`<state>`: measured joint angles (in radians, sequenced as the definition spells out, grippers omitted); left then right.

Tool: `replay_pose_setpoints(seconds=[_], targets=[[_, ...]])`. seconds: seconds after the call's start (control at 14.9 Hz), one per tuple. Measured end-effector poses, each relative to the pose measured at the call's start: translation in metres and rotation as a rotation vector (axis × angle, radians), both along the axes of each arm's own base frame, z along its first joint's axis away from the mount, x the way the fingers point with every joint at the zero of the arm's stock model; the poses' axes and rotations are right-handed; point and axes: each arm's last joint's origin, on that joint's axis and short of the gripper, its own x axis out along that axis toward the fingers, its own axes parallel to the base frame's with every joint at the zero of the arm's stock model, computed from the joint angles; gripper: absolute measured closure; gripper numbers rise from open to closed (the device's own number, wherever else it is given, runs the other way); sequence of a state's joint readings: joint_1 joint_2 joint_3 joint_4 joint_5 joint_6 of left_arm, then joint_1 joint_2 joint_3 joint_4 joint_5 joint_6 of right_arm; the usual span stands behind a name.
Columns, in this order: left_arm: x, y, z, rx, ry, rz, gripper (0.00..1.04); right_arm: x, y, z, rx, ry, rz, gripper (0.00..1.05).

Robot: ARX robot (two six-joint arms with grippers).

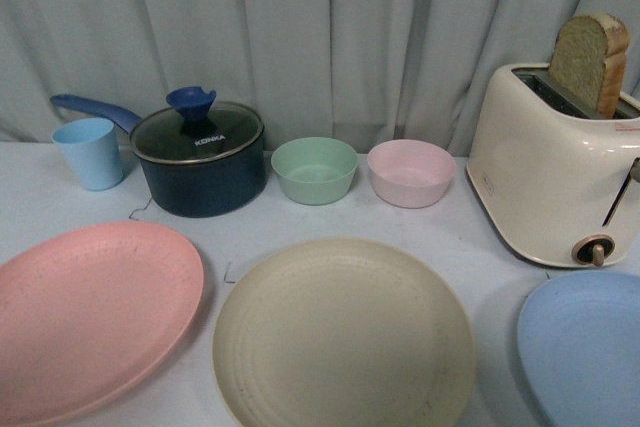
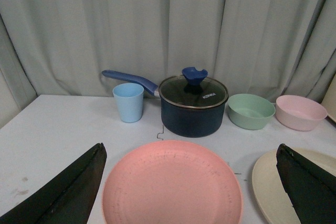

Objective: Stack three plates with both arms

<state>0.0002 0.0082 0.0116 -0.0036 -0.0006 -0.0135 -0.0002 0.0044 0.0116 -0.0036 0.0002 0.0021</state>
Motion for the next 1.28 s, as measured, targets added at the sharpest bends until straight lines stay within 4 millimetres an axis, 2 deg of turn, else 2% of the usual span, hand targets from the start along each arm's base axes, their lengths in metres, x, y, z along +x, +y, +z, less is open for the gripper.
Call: replay_pose_setpoints(seconds=[1.28], targets=[[0.0000, 0.0000, 0.0000, 0.000, 0.000, 0.000, 0.07, 0.0000, 0.0000, 0.0000, 0.000, 0.000, 0.000, 0.06]])
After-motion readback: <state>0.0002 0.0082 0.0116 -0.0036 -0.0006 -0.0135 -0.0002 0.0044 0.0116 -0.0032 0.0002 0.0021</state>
